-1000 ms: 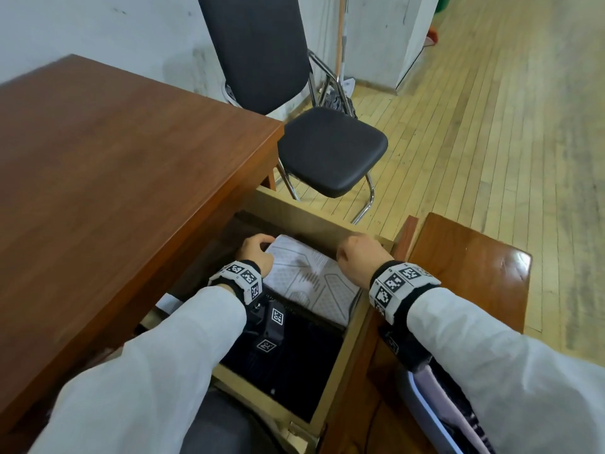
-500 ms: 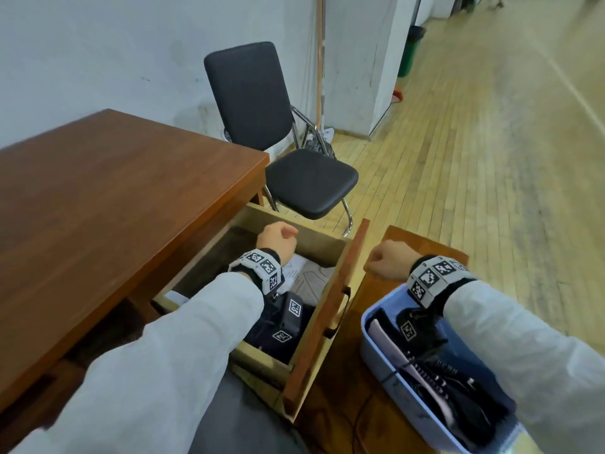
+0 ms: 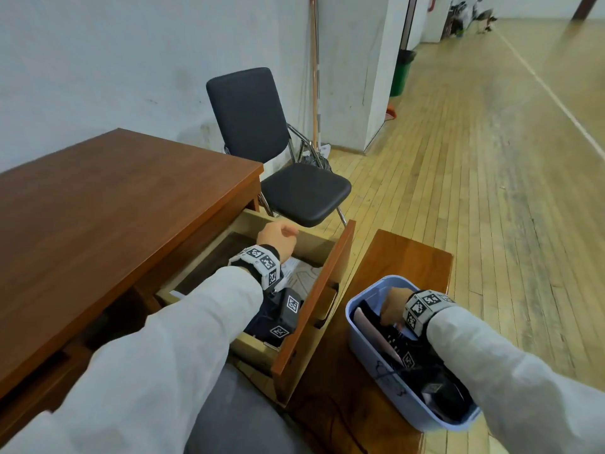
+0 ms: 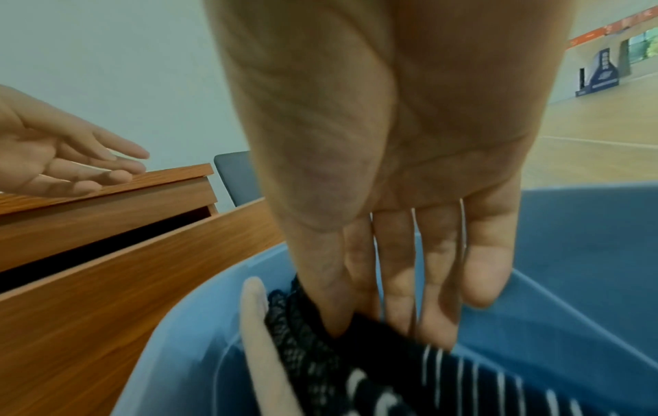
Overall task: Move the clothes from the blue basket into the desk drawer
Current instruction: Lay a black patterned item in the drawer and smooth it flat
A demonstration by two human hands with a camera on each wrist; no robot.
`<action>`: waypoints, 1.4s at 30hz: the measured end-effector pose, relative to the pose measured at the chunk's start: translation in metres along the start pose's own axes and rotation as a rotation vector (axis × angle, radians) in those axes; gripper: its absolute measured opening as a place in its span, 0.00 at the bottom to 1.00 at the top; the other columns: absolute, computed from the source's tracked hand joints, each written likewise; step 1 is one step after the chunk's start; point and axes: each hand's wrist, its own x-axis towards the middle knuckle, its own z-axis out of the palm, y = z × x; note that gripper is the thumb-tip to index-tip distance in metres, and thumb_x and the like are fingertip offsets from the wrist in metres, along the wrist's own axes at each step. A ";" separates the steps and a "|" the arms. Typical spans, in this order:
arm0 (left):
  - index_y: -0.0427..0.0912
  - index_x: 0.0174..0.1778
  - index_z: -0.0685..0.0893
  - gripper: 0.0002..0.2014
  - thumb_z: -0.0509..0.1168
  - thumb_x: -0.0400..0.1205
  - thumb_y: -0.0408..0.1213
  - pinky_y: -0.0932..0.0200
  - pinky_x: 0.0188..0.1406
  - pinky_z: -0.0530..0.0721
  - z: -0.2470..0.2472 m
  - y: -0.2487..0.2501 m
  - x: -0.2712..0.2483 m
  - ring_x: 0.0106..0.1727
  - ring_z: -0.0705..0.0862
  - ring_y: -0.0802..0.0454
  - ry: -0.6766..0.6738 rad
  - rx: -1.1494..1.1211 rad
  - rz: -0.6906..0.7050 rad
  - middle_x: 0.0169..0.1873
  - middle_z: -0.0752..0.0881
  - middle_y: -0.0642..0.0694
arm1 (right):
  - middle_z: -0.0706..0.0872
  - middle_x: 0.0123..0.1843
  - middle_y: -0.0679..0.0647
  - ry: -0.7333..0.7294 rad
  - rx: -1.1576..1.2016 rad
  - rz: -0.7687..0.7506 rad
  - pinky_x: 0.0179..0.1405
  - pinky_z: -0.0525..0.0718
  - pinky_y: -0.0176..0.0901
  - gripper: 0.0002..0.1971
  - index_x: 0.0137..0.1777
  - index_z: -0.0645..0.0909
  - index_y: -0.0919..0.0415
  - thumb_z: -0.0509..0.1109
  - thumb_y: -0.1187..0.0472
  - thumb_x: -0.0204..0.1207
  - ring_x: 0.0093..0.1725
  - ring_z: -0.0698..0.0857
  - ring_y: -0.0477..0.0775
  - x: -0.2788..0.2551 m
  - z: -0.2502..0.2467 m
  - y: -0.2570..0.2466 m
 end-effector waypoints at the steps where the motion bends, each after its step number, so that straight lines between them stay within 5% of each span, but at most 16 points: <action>1: 0.44 0.55 0.86 0.10 0.62 0.82 0.32 0.47 0.66 0.82 0.000 -0.001 0.000 0.61 0.85 0.42 0.000 0.001 0.002 0.57 0.88 0.41 | 0.79 0.38 0.55 -0.018 -0.015 0.006 0.43 0.78 0.43 0.15 0.31 0.73 0.55 0.63 0.56 0.80 0.38 0.79 0.53 -0.002 0.001 0.000; 4: 0.44 0.56 0.86 0.10 0.62 0.83 0.32 0.48 0.65 0.82 0.000 -0.003 -0.001 0.61 0.85 0.43 -0.015 0.011 0.002 0.59 0.87 0.42 | 0.85 0.54 0.57 -0.028 0.025 -0.023 0.56 0.80 0.44 0.14 0.58 0.84 0.59 0.62 0.54 0.82 0.54 0.84 0.57 0.001 0.003 0.000; 8: 0.43 0.57 0.85 0.10 0.63 0.83 0.32 0.47 0.65 0.83 0.002 -0.002 0.000 0.61 0.85 0.44 -0.026 0.006 0.011 0.59 0.87 0.42 | 0.77 0.39 0.55 -0.006 0.026 -0.055 0.42 0.73 0.34 0.16 0.62 0.81 0.65 0.55 0.59 0.86 0.37 0.76 0.50 -0.017 -0.007 0.001; 12: 0.43 0.59 0.85 0.11 0.63 0.83 0.32 0.44 0.66 0.83 0.011 0.002 -0.003 0.63 0.84 0.44 -0.104 -0.013 0.033 0.60 0.86 0.42 | 0.82 0.57 0.61 0.009 0.135 -0.006 0.53 0.77 0.42 0.18 0.71 0.77 0.64 0.56 0.59 0.86 0.54 0.77 0.54 -0.027 -0.019 0.010; 16: 0.43 0.61 0.83 0.12 0.63 0.83 0.31 0.45 0.67 0.82 0.019 0.007 -0.005 0.64 0.83 0.45 -0.134 -0.037 0.047 0.61 0.85 0.42 | 0.80 0.38 0.54 0.221 0.460 0.017 0.30 0.77 0.35 0.12 0.47 0.79 0.64 0.56 0.59 0.83 0.45 0.81 0.56 -0.025 -0.030 0.025; 19: 0.43 0.63 0.82 0.13 0.64 0.83 0.33 0.47 0.66 0.82 0.023 0.012 -0.007 0.64 0.83 0.46 -0.185 -0.096 0.031 0.62 0.85 0.43 | 0.87 0.45 0.60 0.485 0.713 -0.014 0.45 0.86 0.49 0.14 0.46 0.80 0.63 0.56 0.57 0.81 0.44 0.86 0.60 -0.027 -0.040 0.030; 21: 0.44 0.67 0.80 0.16 0.65 0.83 0.35 0.50 0.64 0.83 0.024 0.017 -0.008 0.67 0.81 0.47 -0.252 -0.159 0.019 0.66 0.83 0.44 | 0.87 0.45 0.62 0.592 0.814 -0.100 0.51 0.84 0.54 0.16 0.48 0.82 0.65 0.55 0.58 0.81 0.46 0.85 0.62 -0.034 -0.051 0.026; 24: 0.43 0.72 0.77 0.23 0.65 0.82 0.46 0.48 0.69 0.79 0.024 0.024 -0.009 0.71 0.78 0.46 -0.358 -0.204 0.027 0.69 0.80 0.44 | 0.84 0.38 0.58 0.622 0.875 -0.257 0.43 0.76 0.48 0.15 0.43 0.81 0.66 0.55 0.60 0.81 0.43 0.82 0.60 -0.043 -0.068 0.011; 28: 0.39 0.61 0.84 0.28 0.63 0.79 0.60 0.45 0.67 0.81 0.019 0.026 -0.008 0.60 0.86 0.45 -0.440 -0.267 0.073 0.56 0.89 0.40 | 0.84 0.38 0.59 0.605 0.885 -0.410 0.41 0.77 0.48 0.14 0.39 0.80 0.62 0.56 0.59 0.81 0.41 0.82 0.59 -0.048 -0.085 -0.015; 33: 0.37 0.52 0.86 0.13 0.65 0.83 0.44 0.45 0.62 0.84 0.002 0.025 0.000 0.54 0.88 0.43 -0.312 -0.343 0.165 0.44 0.89 0.42 | 0.88 0.46 0.62 0.583 0.846 -0.441 0.54 0.85 0.60 0.14 0.51 0.82 0.65 0.61 0.54 0.80 0.47 0.87 0.62 -0.038 -0.089 -0.033; 37: 0.44 0.44 0.85 0.08 0.65 0.83 0.43 0.46 0.60 0.84 -0.025 0.026 0.016 0.54 0.88 0.41 -0.170 -0.282 0.200 0.41 0.88 0.45 | 0.90 0.50 0.54 0.450 0.856 -0.390 0.53 0.87 0.48 0.17 0.57 0.82 0.57 0.71 0.47 0.75 0.50 0.89 0.54 -0.023 -0.081 -0.031; 42: 0.42 0.49 0.86 0.12 0.64 0.82 0.47 0.43 0.65 0.81 -0.061 0.006 0.046 0.55 0.87 0.41 0.134 -0.195 0.068 0.50 0.89 0.41 | 0.90 0.51 0.55 0.406 0.819 -0.343 0.54 0.87 0.44 0.14 0.60 0.83 0.58 0.72 0.54 0.77 0.50 0.88 0.51 -0.007 -0.069 -0.024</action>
